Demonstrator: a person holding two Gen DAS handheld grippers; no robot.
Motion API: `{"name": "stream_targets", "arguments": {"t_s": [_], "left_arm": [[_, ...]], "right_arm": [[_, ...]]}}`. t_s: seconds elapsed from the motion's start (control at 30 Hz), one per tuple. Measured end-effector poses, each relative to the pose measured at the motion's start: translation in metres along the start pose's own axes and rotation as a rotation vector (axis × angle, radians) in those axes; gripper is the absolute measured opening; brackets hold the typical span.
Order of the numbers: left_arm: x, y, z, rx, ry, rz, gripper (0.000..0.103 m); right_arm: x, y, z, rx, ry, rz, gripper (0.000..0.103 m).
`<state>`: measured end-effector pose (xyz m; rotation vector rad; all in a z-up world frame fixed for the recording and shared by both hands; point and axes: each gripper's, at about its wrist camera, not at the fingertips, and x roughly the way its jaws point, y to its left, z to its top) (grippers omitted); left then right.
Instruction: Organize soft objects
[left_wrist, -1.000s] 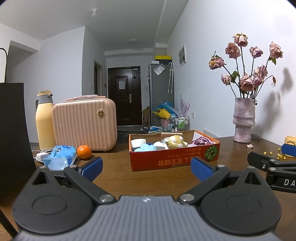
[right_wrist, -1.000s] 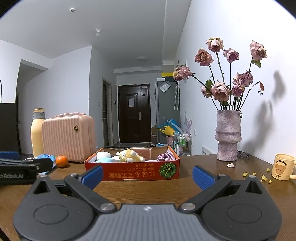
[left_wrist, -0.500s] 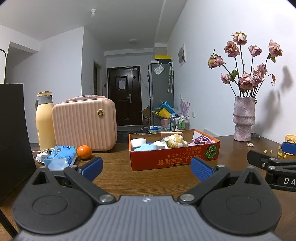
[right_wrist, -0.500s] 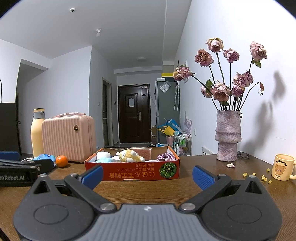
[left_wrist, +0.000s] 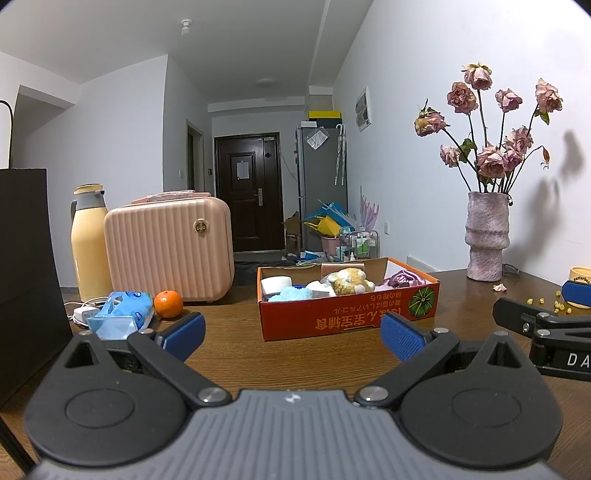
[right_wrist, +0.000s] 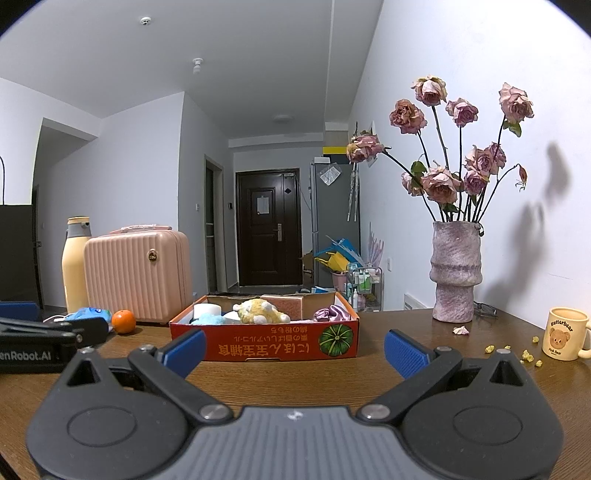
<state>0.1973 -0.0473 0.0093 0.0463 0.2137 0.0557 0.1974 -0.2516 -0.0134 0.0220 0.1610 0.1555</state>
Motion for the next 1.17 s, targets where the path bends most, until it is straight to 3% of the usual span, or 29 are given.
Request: {"name": "stream_targets", "arguments": {"t_s": [0.9,1.17], "left_arm": [[0.0036,-0.0011,-0.0023,0.013,0.003,0.008,0.103],[0.0029,0.0008,-0.0031,0.012,-0.003,-0.022,0.103]], "right_arm": [[-0.0004,0.0006,-0.0009,-0.001,-0.001,0.000,0.103],[-0.0005,0.0007,-0.0012,-0.002,-0.001,0.000,0.103]]}}
